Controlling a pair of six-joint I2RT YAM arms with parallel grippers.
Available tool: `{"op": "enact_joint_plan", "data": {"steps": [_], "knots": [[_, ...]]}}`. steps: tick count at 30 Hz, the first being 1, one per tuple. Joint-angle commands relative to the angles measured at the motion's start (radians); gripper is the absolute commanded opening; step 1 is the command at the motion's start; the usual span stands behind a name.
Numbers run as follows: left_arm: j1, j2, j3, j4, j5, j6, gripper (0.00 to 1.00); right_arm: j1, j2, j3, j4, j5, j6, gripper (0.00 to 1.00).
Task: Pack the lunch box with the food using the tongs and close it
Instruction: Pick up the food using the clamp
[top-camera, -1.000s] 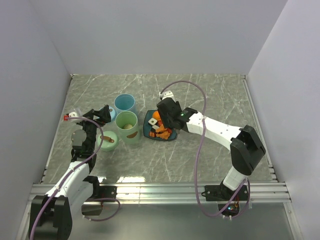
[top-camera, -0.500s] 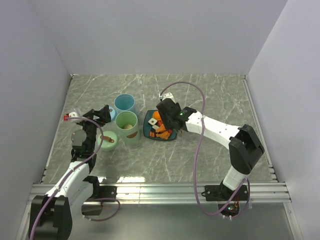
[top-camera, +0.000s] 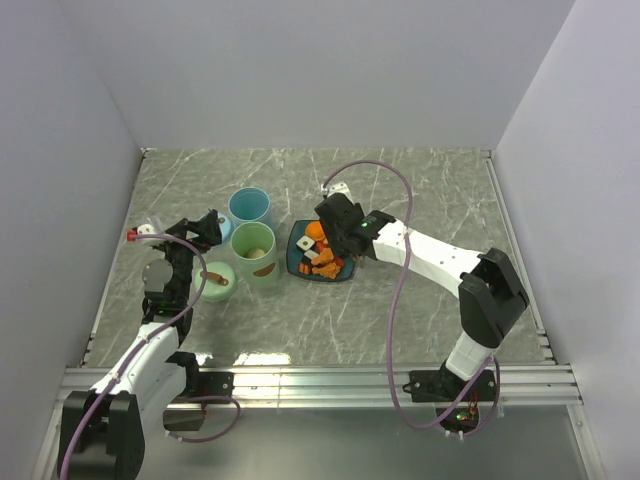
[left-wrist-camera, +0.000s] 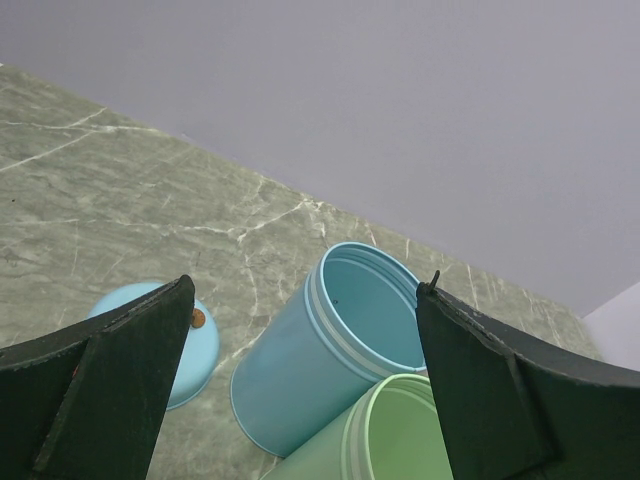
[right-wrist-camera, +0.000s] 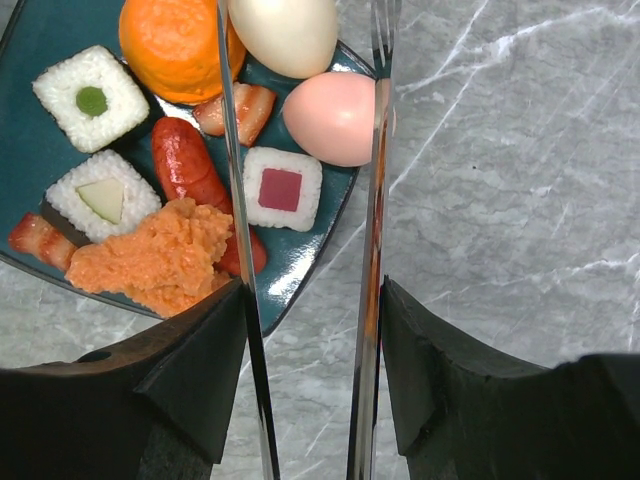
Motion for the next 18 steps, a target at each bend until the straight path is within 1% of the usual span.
{"op": "enact_joint_plan", "data": {"steps": [1, 9, 12, 13, 18], "knots": [[0.005, -0.011, 0.01, 0.041, 0.014, -0.014, 0.99, -0.009, 0.004, 0.047, -0.009, 0.022, 0.0, 0.6], [0.005, -0.013, 0.01, 0.041, 0.011, -0.016, 0.99, -0.01, 0.031, 0.067, -0.007, 0.008, -0.011, 0.59], [0.005, -0.015, 0.01, 0.041, 0.01, -0.014, 0.99, -0.009, 0.038, 0.072, -0.002, 0.009, -0.017, 0.56], [0.005, -0.011, 0.01, 0.039, 0.01, -0.016, 0.99, -0.009, 0.038, 0.075, -0.001, 0.009, -0.02, 0.53], [0.005, -0.013, 0.01, 0.041, 0.011, -0.016, 0.99, -0.009, 0.028, 0.078, 0.008, 0.019, -0.024, 0.5]]}}
